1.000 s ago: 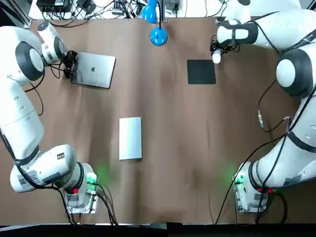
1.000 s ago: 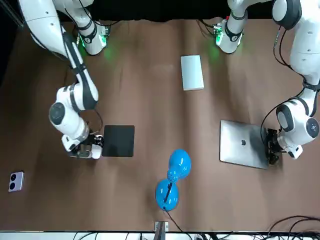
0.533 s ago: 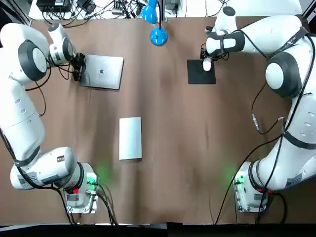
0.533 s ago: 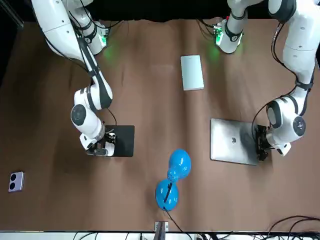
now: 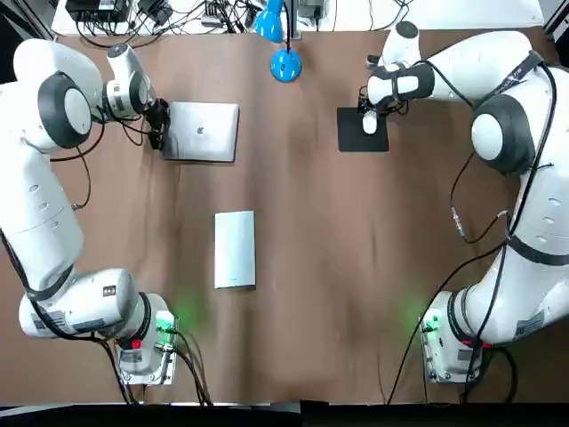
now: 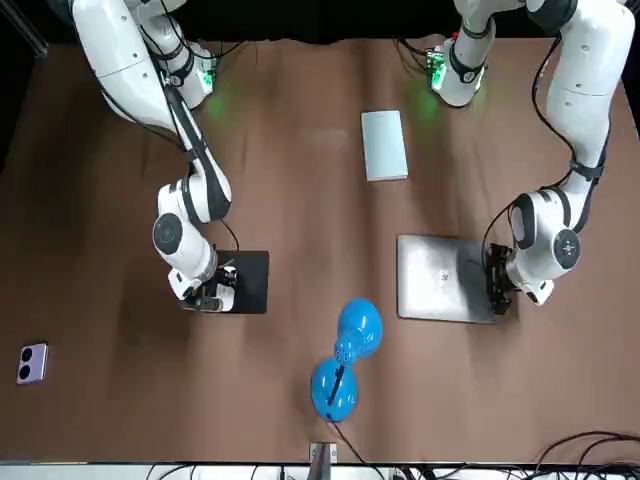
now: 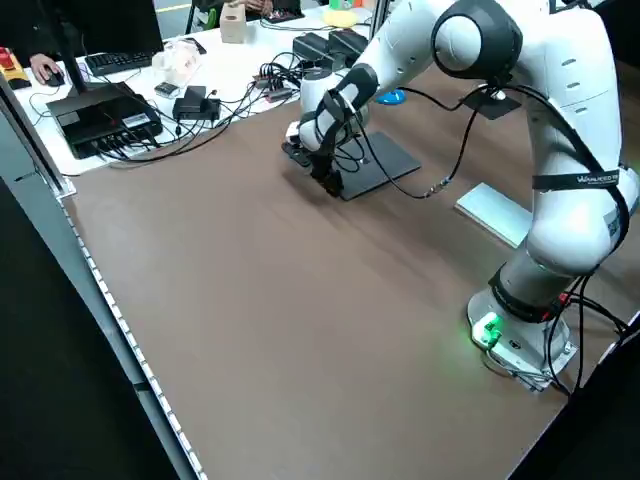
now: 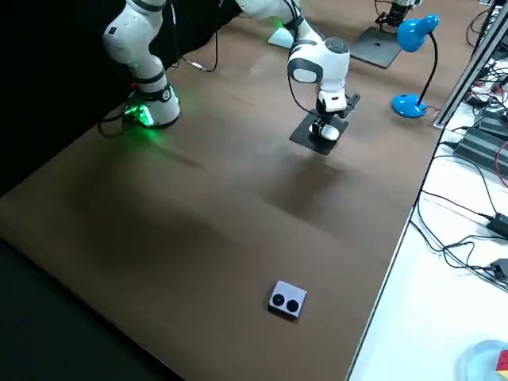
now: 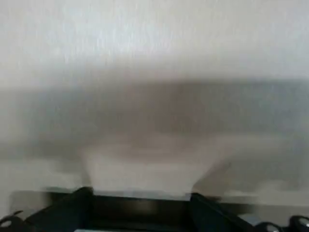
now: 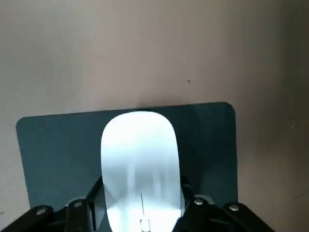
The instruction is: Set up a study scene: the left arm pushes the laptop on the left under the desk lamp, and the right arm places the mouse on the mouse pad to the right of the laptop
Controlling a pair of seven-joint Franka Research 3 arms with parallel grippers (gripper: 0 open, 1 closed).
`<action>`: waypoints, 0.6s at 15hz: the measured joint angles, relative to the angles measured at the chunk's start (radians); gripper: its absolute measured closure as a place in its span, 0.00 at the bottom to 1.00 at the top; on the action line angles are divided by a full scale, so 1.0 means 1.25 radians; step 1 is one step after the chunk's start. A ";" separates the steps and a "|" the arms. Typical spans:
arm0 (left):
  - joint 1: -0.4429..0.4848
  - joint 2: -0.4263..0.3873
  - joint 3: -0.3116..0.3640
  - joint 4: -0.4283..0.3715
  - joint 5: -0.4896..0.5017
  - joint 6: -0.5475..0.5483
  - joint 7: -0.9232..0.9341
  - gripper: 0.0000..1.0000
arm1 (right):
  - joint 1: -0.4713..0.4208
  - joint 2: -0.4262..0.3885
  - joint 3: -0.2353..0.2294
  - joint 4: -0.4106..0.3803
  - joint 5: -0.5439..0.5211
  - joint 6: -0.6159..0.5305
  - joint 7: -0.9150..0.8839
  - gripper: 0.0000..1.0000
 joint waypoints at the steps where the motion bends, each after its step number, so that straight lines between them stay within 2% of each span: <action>1: -0.007 -0.003 -0.004 -0.007 0.000 0.008 -0.015 0.00 | 0.000 0.002 0.000 0.000 0.000 0.000 0.000 0.37; 6: -0.062 -0.019 -0.011 -0.042 0.000 0.037 -0.095 0.00 | 0.000 0.012 -0.002 0.000 0.000 0.000 0.001 0.37; 9: -0.126 -0.021 -0.019 -0.056 0.000 0.064 -0.177 0.00 | 0.000 0.013 -0.004 0.002 0.000 0.000 0.001 0.22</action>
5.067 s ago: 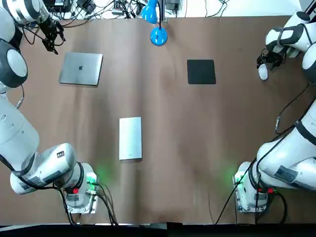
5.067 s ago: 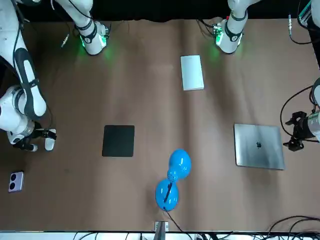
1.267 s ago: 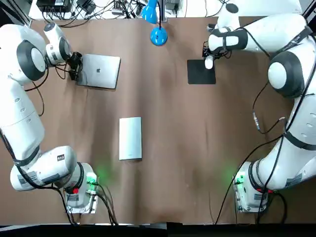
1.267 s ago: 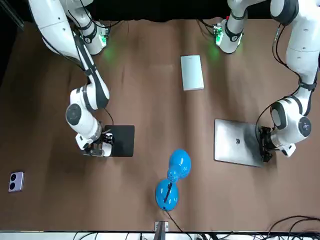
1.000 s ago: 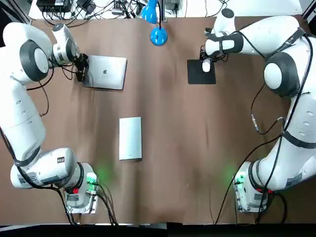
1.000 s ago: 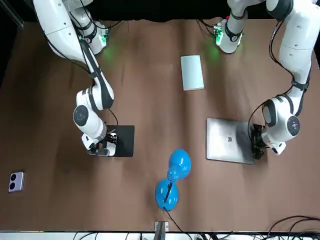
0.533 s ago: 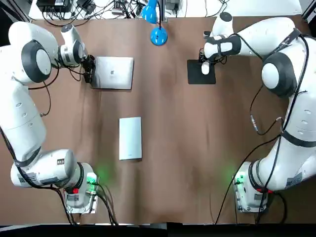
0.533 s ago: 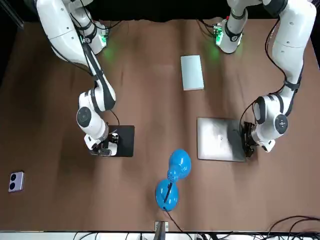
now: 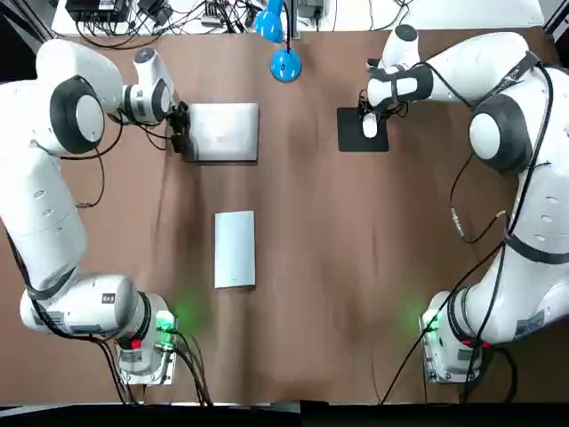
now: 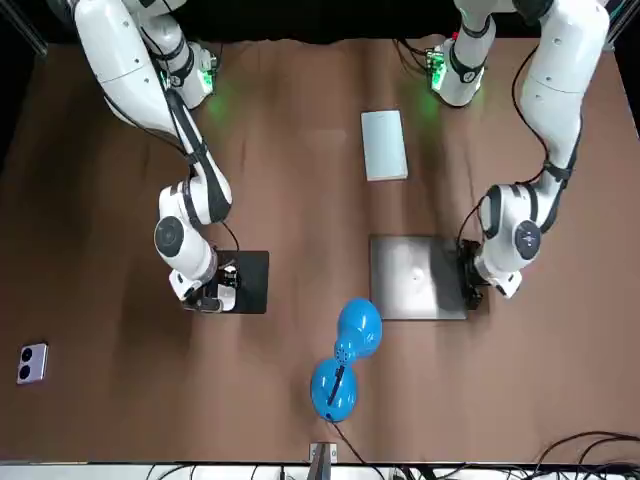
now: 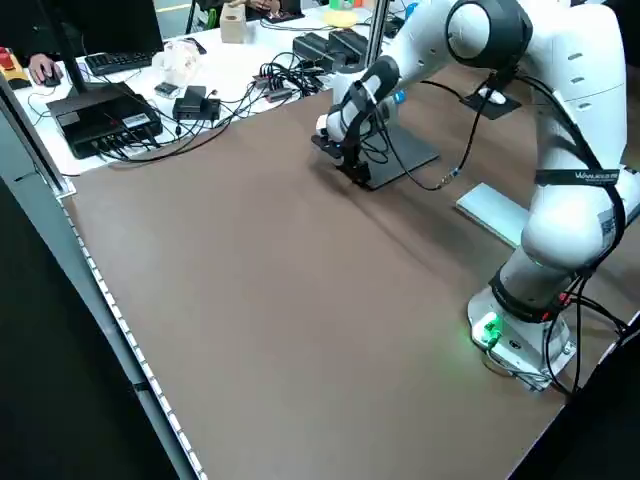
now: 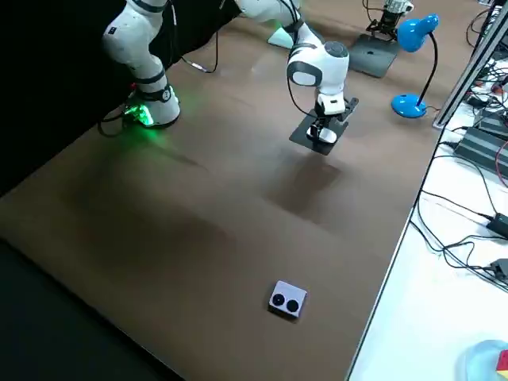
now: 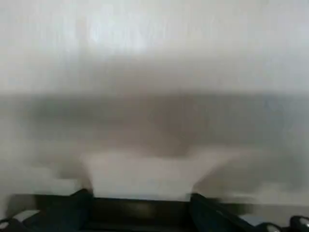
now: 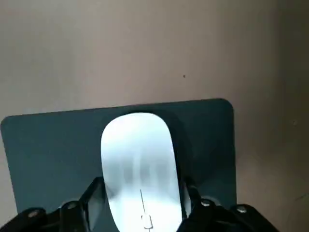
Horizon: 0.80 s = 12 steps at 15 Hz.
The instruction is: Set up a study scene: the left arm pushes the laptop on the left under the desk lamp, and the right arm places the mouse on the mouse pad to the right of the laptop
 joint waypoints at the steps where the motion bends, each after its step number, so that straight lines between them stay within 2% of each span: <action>1: -0.013 0.000 -0.003 -0.002 0.000 0.006 -0.016 0.00 | 0.000 0.000 -0.001 0.002 0.000 0.000 0.000 0.15; 3: -0.036 0.000 -0.007 -0.005 0.000 0.014 -0.044 0.00 | 0.000 -0.002 -0.004 0.012 0.000 0.000 0.000 0.12; 5: -0.059 0.000 -0.010 -0.006 0.000 0.018 -0.072 0.00 | -0.001 -0.021 -0.009 0.026 0.000 -0.014 0.000 0.00; 8: -0.104 0.000 -0.015 -0.007 0.000 0.024 -0.126 0.00 | -0.011 -0.084 -0.026 0.065 0.000 -0.126 0.000 0.00; 12: -0.173 0.003 -0.021 -0.008 -0.012 0.039 -0.202 0.00 | -0.080 -0.168 -0.034 0.117 -0.001 -0.258 -0.037 0.00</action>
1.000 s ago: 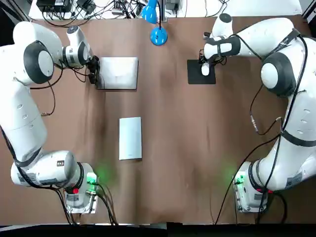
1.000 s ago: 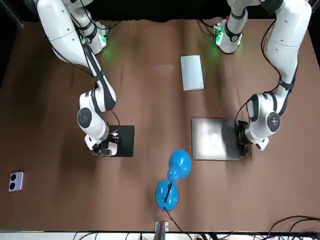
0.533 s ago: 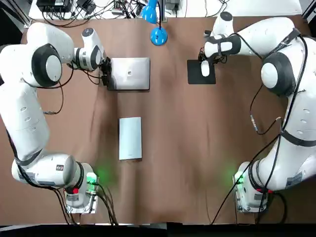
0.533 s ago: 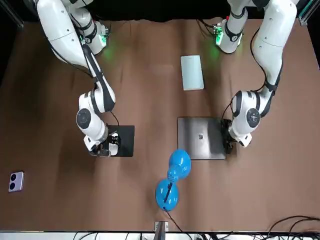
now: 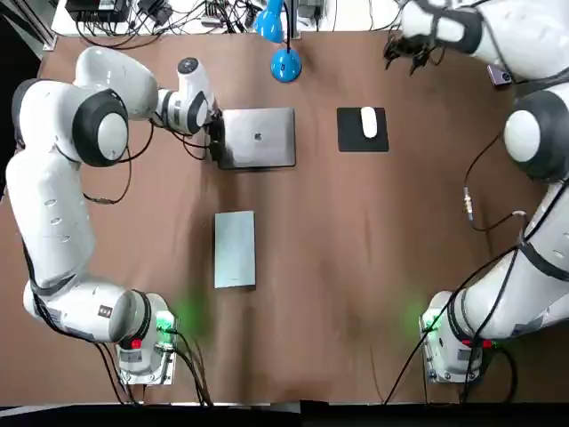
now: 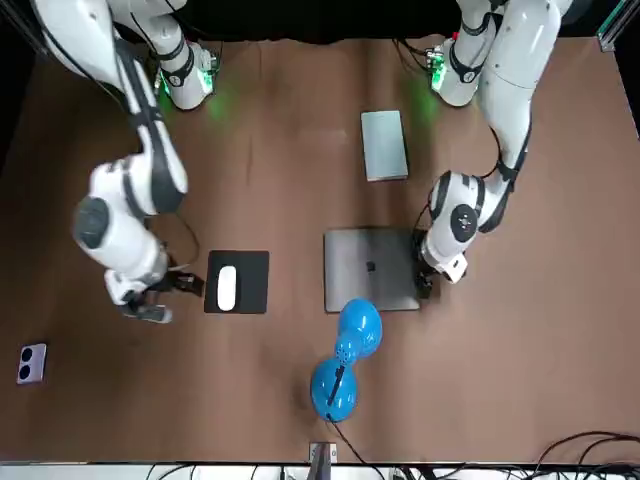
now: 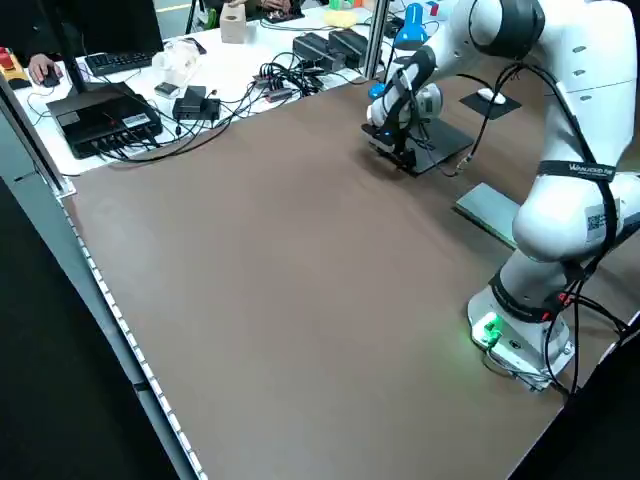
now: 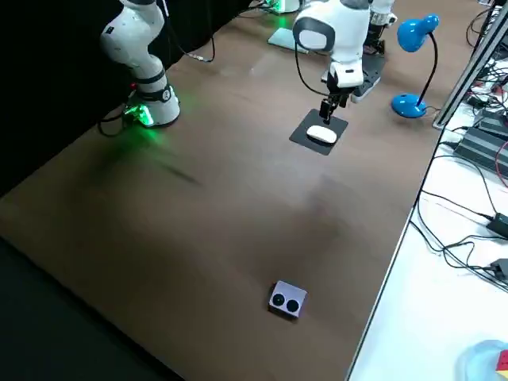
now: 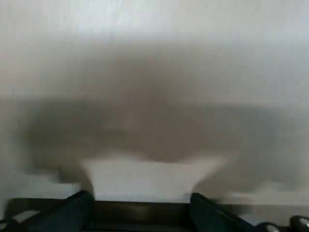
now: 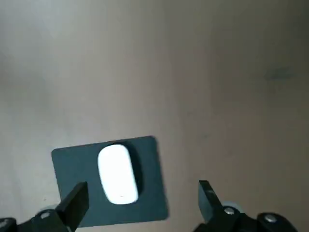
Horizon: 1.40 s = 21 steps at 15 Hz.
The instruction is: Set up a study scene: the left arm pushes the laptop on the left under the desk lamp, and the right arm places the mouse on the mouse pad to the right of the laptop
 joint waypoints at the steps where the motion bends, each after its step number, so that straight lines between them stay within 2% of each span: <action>1: -0.016 0.002 -0.001 0.000 -0.006 0.008 -0.014 0.00 | -0.024 -0.017 -0.001 0.006 0.000 -0.015 -0.024 0.00; 4: -0.050 0.007 -0.001 0.004 -0.021 0.019 -0.048 0.00 | -0.101 -0.070 -0.003 0.013 0.000 -0.064 -0.109 0.00; 7: -0.064 0.018 -0.001 0.020 -0.022 0.019 -0.053 0.00 | -0.160 -0.148 -0.004 0.020 -0.004 -0.156 -0.171 0.00; 11: -0.092 0.044 -0.002 0.065 -0.022 0.019 -0.051 0.00 | -0.169 -0.272 0.003 0.023 -0.072 -0.289 -0.178 0.00; 12: -0.108 0.057 -0.002 0.087 -0.022 0.019 -0.051 0.00 | -0.168 -0.313 0.009 0.026 -0.079 -0.355 -0.178 0.00; 14: -0.116 0.065 -0.002 0.101 -0.022 0.019 -0.051 0.00 | -0.169 -0.325 0.009 0.037 -0.079 -0.387 -0.177 0.00; 21: -0.129 0.078 -0.003 0.123 -0.037 0.018 -0.062 0.00 | -0.168 -0.319 0.013 0.042 -0.072 -0.381 -0.177 0.00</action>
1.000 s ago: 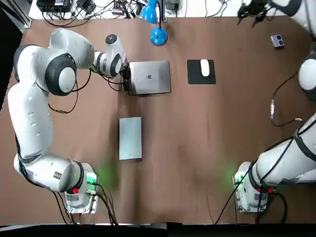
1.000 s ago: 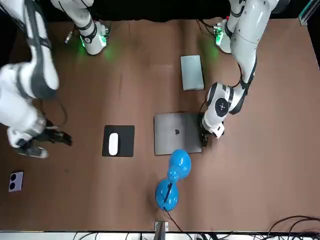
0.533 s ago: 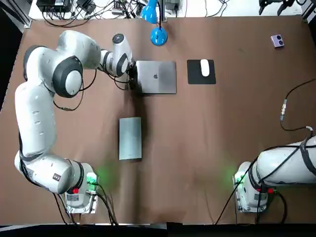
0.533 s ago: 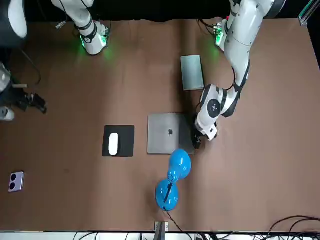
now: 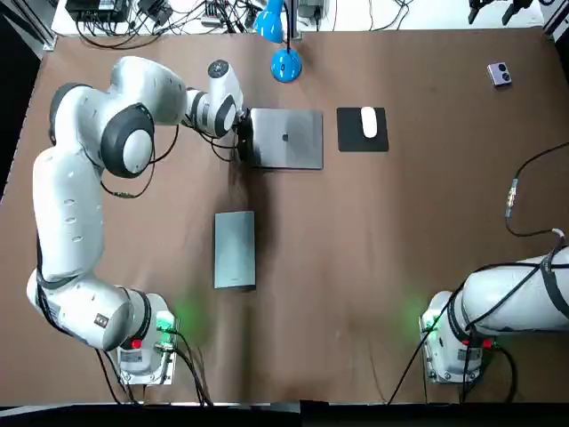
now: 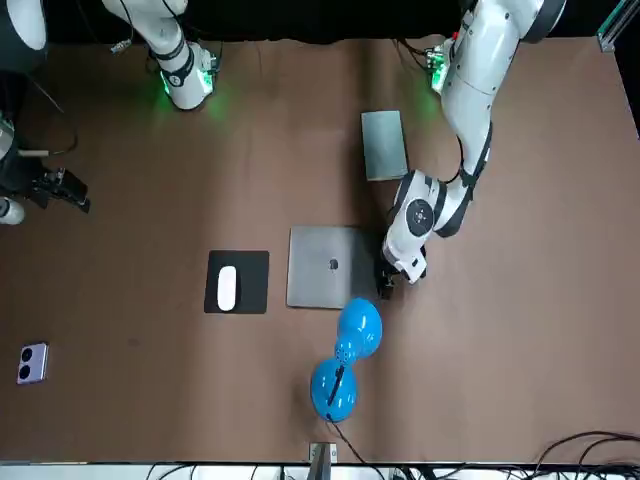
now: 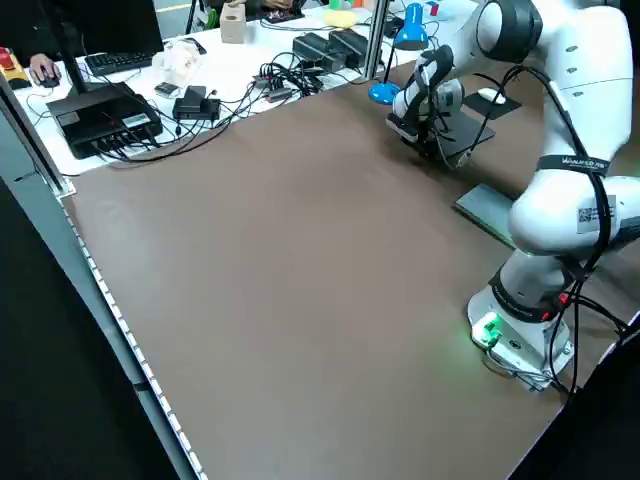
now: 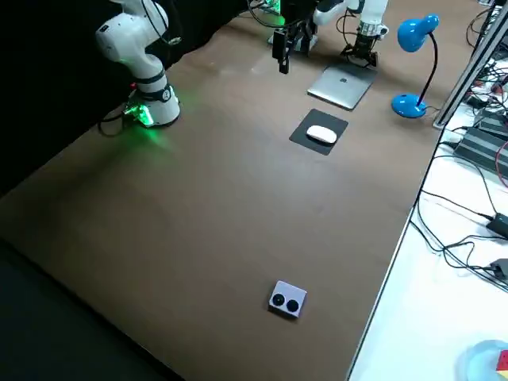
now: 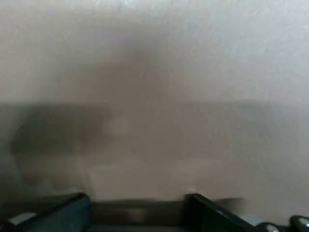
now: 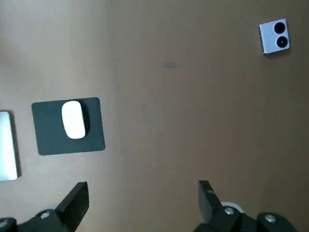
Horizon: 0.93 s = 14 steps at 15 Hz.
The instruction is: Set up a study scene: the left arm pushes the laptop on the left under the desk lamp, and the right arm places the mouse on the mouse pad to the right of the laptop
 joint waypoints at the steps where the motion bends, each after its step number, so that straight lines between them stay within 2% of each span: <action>1: -0.003 0.003 0.000 0.005 -0.004 0.000 -0.009 0.00 | 0.000 0.000 -0.001 0.000 0.011 0.000 0.000 0.00; 10: -0.017 0.013 0.001 0.026 -0.014 -0.012 -0.043 0.00 | -0.001 0.000 -0.001 0.000 0.035 0.001 -0.001 0.00; 14: 0.014 -0.004 0.018 0.052 -0.014 -0.110 0.028 0.00 | -0.002 0.000 -0.005 0.000 0.035 0.001 -0.001 0.00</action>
